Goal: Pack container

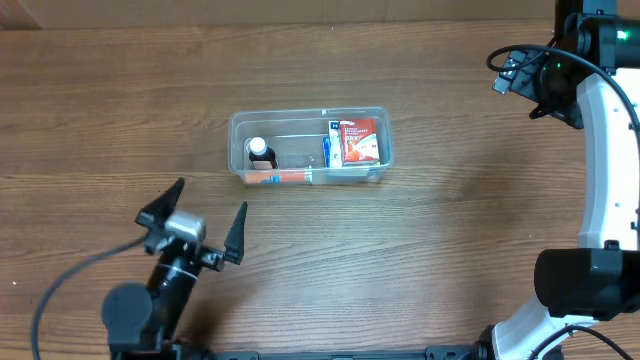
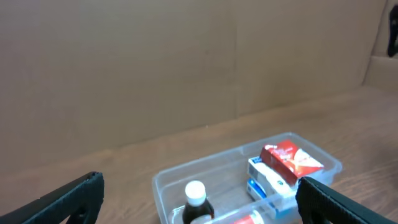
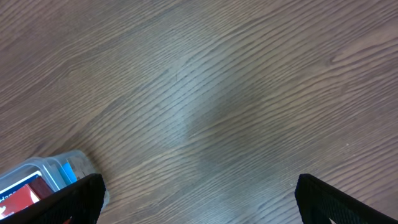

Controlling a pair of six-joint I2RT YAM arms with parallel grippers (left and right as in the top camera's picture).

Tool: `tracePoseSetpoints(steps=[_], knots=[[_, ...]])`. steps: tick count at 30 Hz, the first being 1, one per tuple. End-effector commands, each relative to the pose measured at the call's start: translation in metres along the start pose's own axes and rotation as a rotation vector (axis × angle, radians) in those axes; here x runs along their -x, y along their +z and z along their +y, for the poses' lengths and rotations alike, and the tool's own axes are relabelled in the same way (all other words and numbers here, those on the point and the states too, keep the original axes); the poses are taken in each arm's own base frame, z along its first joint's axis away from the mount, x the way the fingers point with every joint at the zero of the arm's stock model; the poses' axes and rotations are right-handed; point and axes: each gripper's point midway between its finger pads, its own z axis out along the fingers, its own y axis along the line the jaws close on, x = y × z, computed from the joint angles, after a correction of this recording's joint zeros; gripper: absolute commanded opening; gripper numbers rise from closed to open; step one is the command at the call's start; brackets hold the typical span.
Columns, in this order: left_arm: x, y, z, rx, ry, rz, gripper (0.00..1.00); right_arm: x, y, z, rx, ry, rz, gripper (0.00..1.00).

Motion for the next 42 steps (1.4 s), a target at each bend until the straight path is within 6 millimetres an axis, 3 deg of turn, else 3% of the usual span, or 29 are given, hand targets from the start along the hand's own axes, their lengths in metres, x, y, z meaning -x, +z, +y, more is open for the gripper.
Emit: tracePoseSetpoints(steps=[1,8,12,34,36,39,42], knots=[[-0.023,-0.006,-0.004,-0.011,0.025,-0.034,1.0,0.006,-0.008,-0.002,0.003,0.004,-0.031,1.0],[-0.067,-0.008,-0.003,0.006,0.02,-0.036,1.0,0.006,-0.008,-0.002,0.003,0.004,-0.031,1.0],[-0.098,-0.007,-0.002,0.013,-0.02,0.061,1.0,0.006,-0.008,-0.002,0.003,0.004,-0.031,1.0],[-0.097,-0.007,-0.003,0.008,-0.018,0.057,1.0,0.006,-0.008,-0.002,0.003,0.003,-0.032,1.0],[-0.097,-0.007,-0.003,0.008,-0.018,0.057,1.0,0.01,-0.009,-0.009,-0.04,-0.026,-0.054,1.0],[-0.097,-0.007,-0.003,0.008,-0.018,0.057,1.0,0.017,-0.03,-0.005,0.005,-0.017,-0.132,1.0],[-0.097,-0.007,-0.003,0.008,-0.018,0.057,1.0,0.04,-0.076,0.021,0.172,-0.011,-0.376,1.0]])
